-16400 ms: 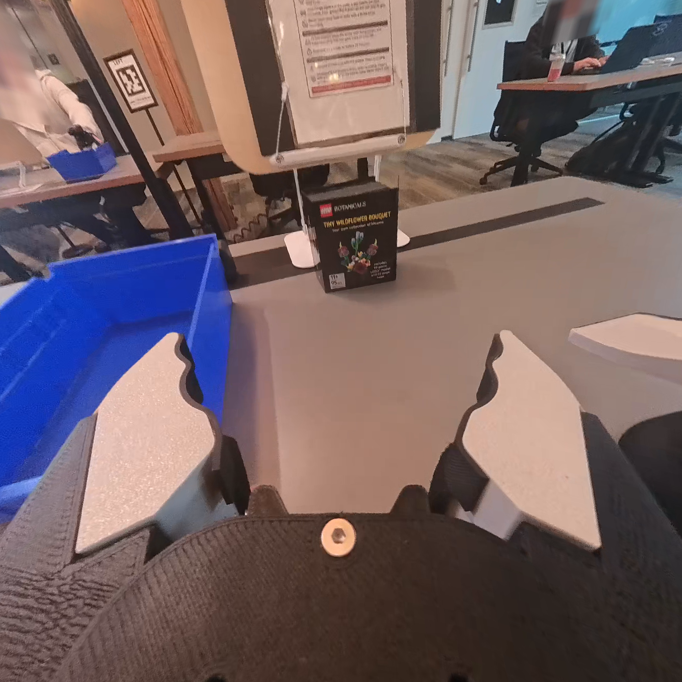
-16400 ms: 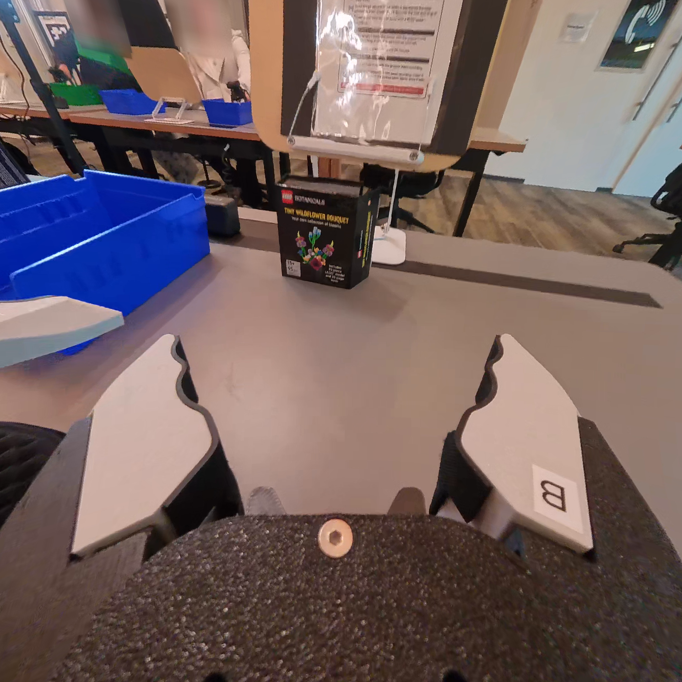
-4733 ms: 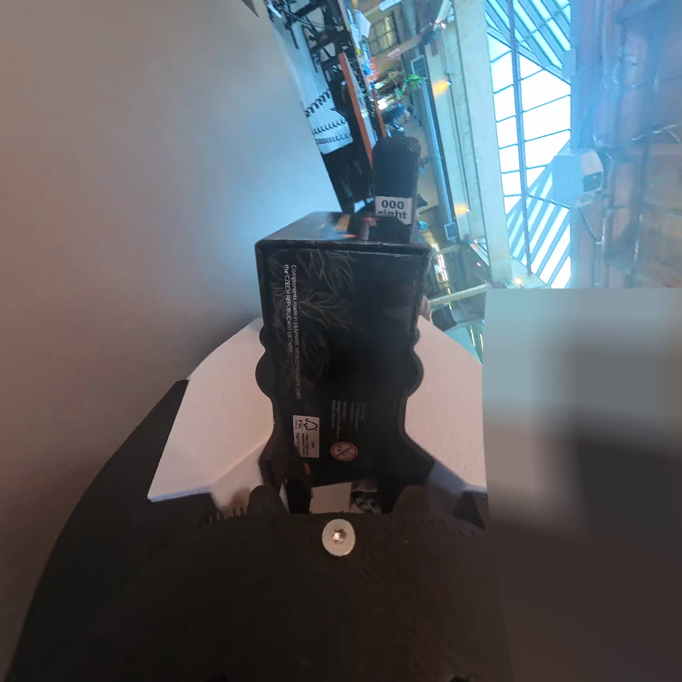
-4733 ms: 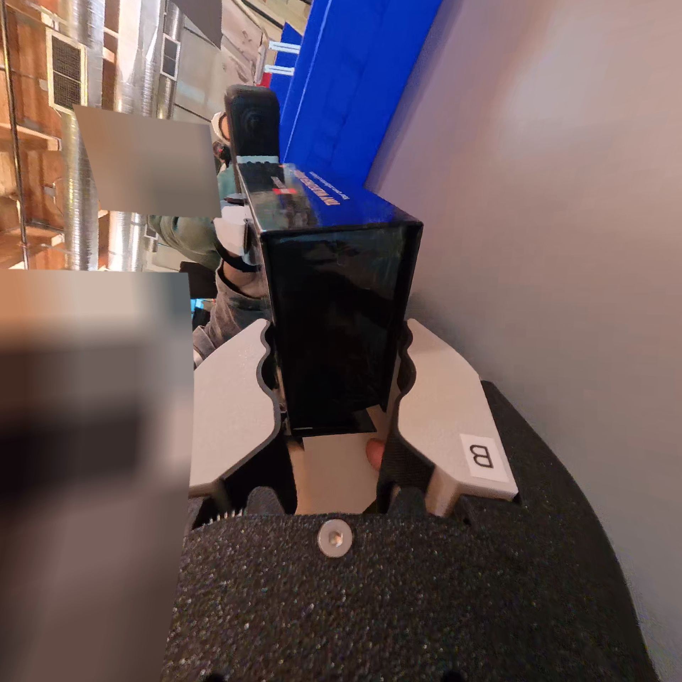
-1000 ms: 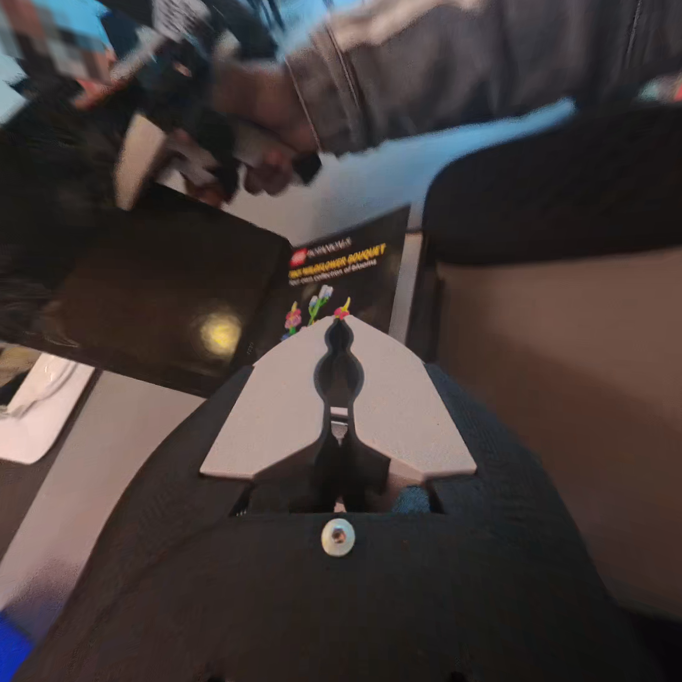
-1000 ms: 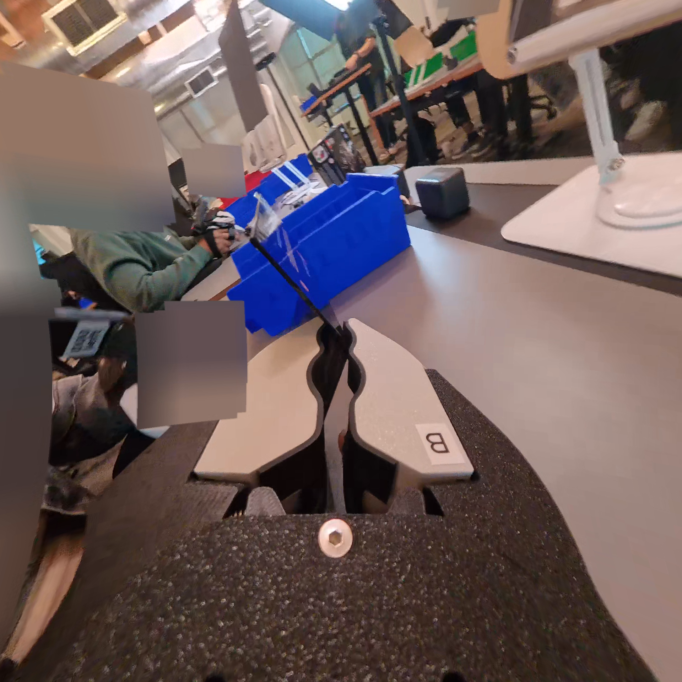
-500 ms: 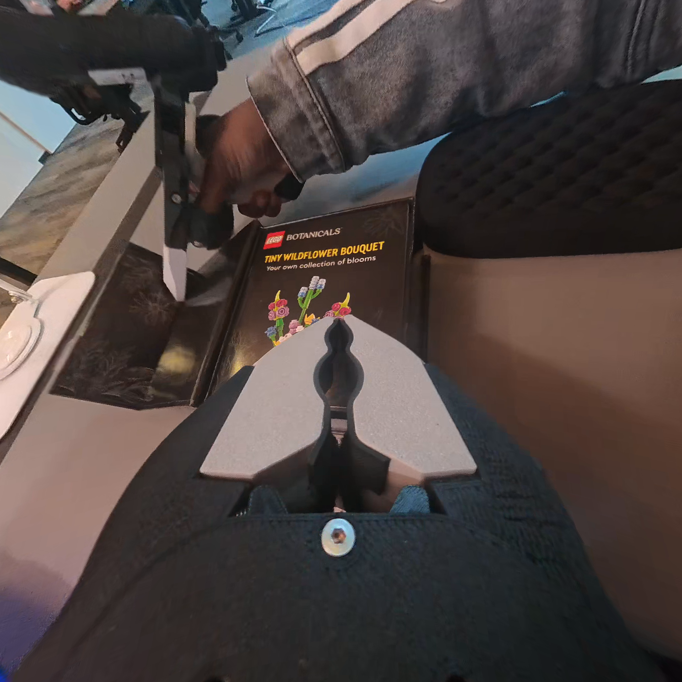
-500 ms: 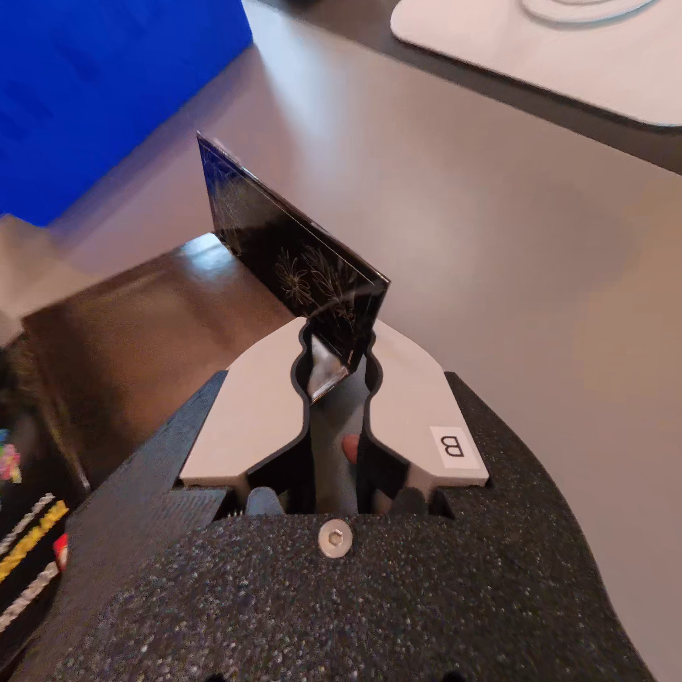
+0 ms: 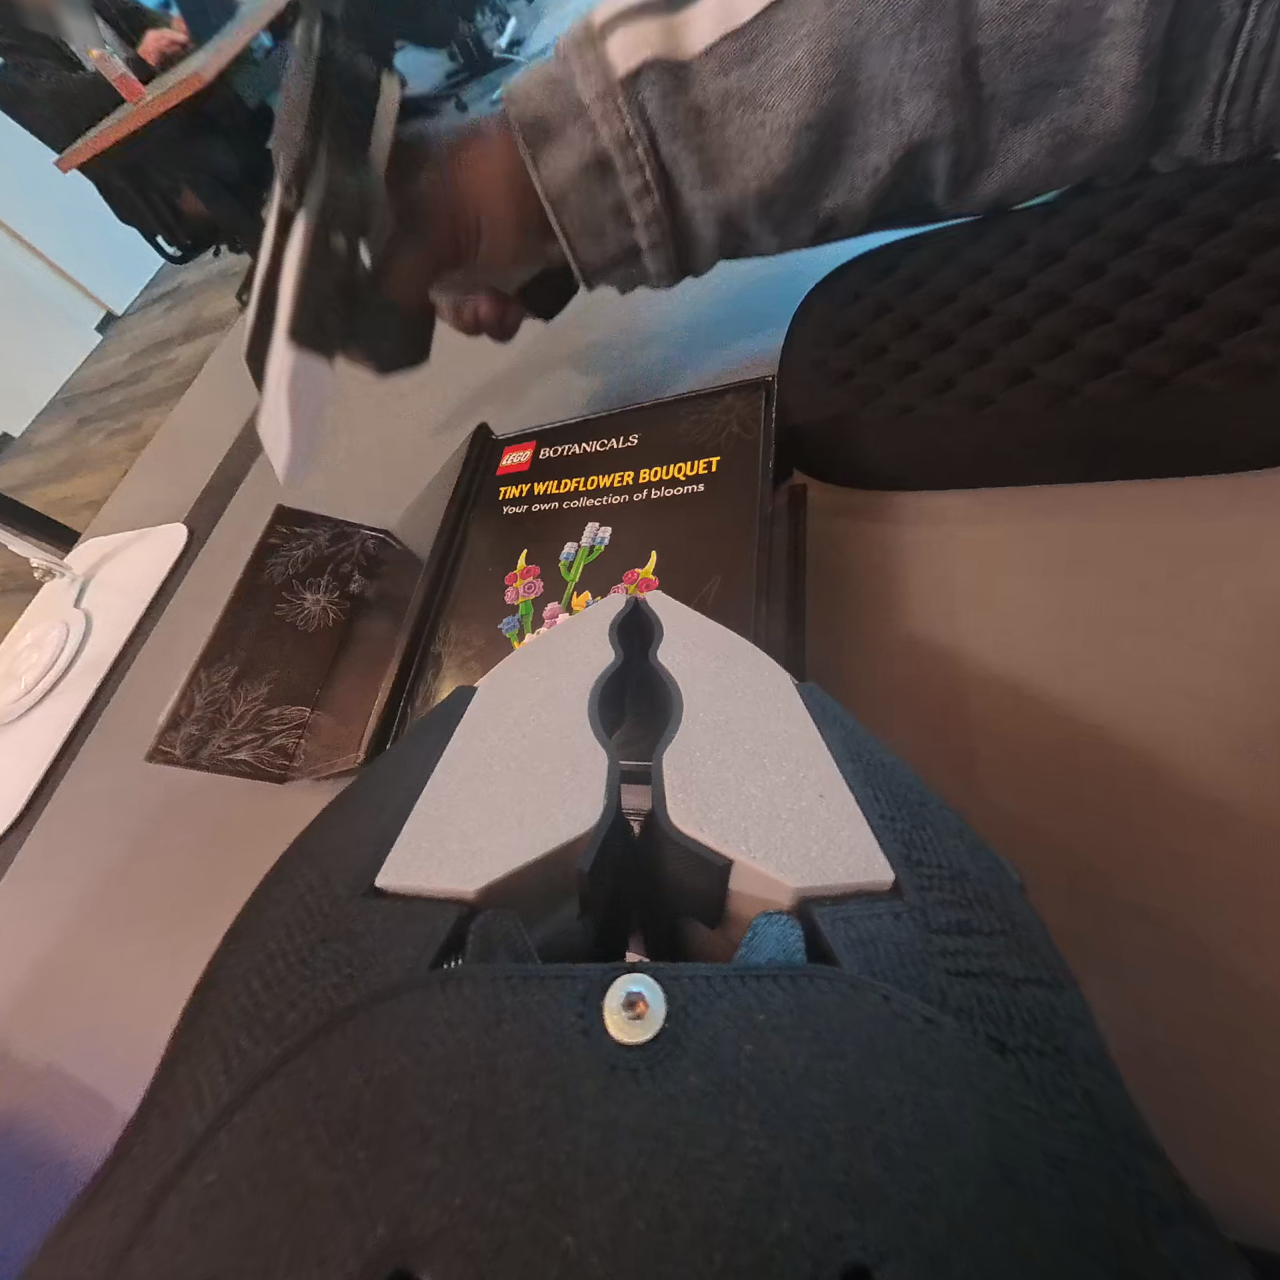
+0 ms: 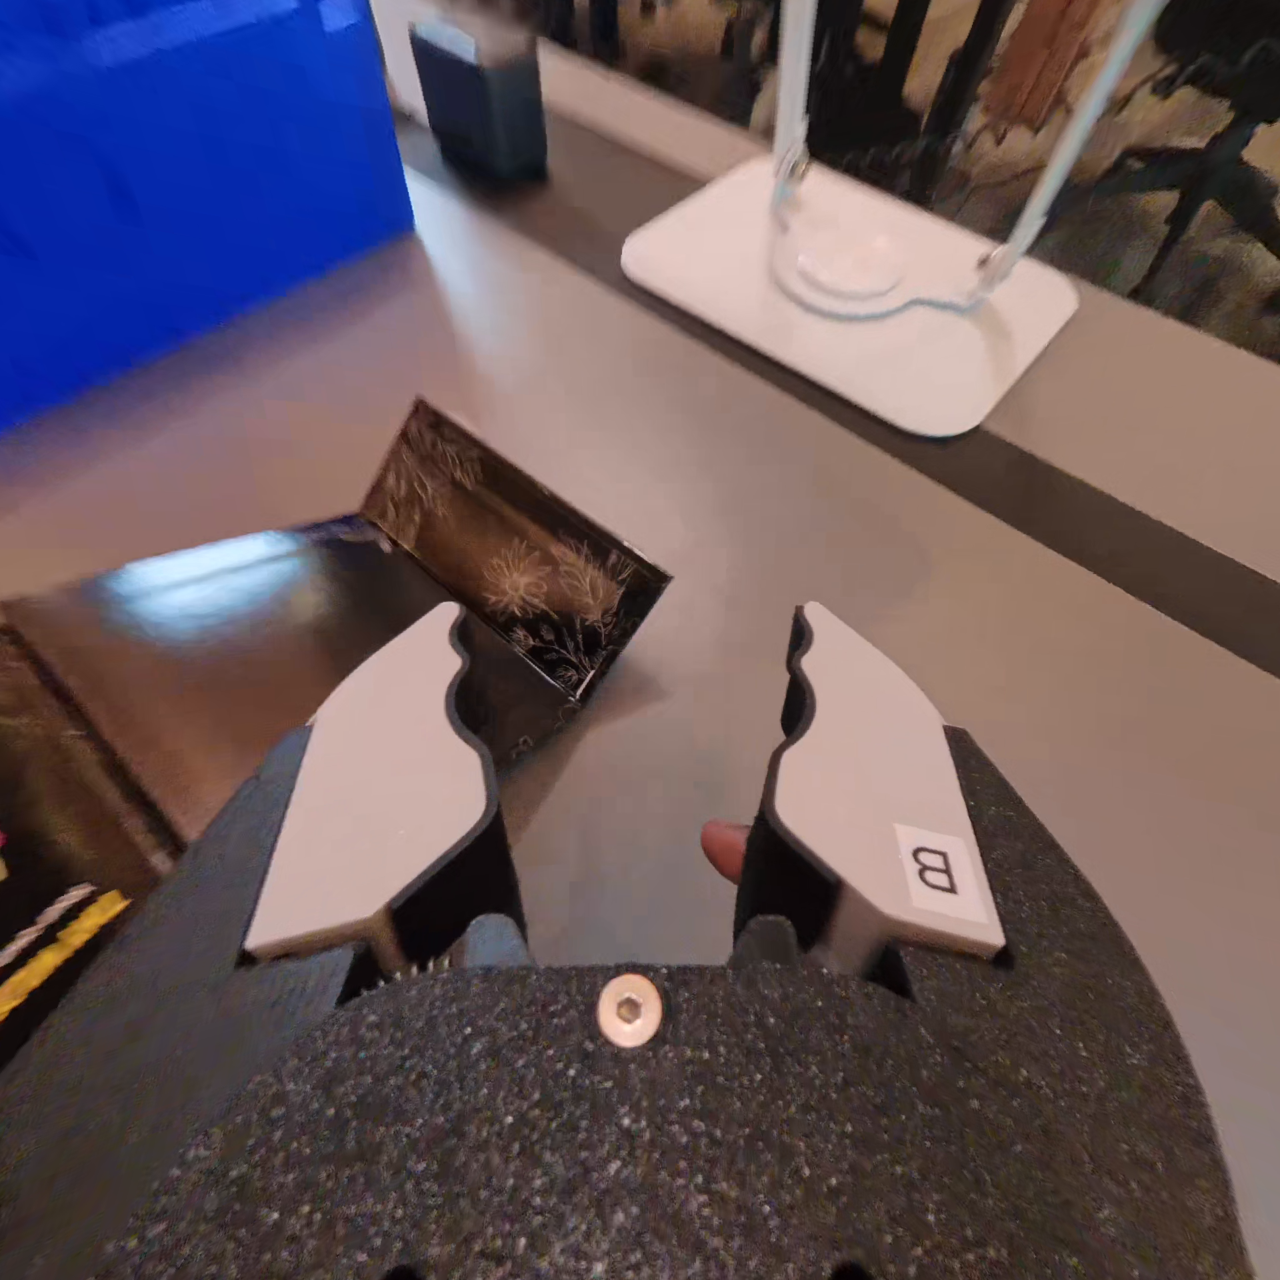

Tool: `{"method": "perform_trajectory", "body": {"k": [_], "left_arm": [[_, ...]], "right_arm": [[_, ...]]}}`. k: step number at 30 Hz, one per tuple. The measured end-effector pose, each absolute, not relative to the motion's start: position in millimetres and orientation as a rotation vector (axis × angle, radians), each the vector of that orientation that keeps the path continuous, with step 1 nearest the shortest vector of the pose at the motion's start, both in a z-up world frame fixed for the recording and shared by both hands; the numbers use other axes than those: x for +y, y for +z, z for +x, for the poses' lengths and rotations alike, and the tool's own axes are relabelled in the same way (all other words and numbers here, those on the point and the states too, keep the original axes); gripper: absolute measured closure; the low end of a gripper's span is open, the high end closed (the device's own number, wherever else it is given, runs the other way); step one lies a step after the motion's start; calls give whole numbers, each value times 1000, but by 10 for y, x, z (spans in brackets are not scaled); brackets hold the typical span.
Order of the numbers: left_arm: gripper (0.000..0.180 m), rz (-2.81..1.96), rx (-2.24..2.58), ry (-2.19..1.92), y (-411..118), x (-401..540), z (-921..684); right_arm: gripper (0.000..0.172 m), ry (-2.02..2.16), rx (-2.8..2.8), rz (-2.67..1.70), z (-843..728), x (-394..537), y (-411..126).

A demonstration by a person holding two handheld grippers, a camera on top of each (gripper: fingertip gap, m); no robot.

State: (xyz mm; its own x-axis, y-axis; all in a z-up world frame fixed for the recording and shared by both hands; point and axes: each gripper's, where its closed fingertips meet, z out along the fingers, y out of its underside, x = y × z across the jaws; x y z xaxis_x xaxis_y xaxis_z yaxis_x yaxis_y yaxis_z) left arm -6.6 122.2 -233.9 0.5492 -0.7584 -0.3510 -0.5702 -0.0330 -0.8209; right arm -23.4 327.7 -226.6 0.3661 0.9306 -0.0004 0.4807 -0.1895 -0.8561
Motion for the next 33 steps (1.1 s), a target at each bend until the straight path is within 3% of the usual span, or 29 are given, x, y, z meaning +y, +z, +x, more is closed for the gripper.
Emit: {"method": "perform_trajectory", "body": {"k": [2, 5, 8, 11, 14, 16, 18, 25, 33], "left_arm": [[180, -1713, 1113, -227, -2335, 1229, -65], [180, -1712, 1104, -232, -2334, 1230, -68], [175, -1715, 1100, -221, -2312, 1235, -78], [153, -1673, 1002, -281, -2092, 1219, -152], [132, -1669, 818, -430, -1833, 1206, -309], [105, -1743, 817, -463, -1905, 1176, -388], [91, -1816, 871, -454, -2054, 1128, -418], [93, -1766, 935, -419, -2103, 1076, -351], [105, -1647, 958, -363, -1982, 1064, -348]], "right_arm": [[85, 825, -1151, -1746, -77, 3203, -1957], [108, 1075, -1298, -1517, 60, 2550, -1563], [101, 1091, -1575, -1439, 170, 1888, -1657], [88, 1038, -1749, -1453, 274, 1523, -1874], [85, 1045, -1777, -1505, 315, 1412, -1962], [81, 1018, -1785, -1560, 322, 1449, -2022], [80, 991, -1816, -1609, 334, 1485, -2077], [70, 890, -1963, -1562, 320, 1466, -2145], [113, 519, -1885, -1035, 332, 1358, -2017]]}}
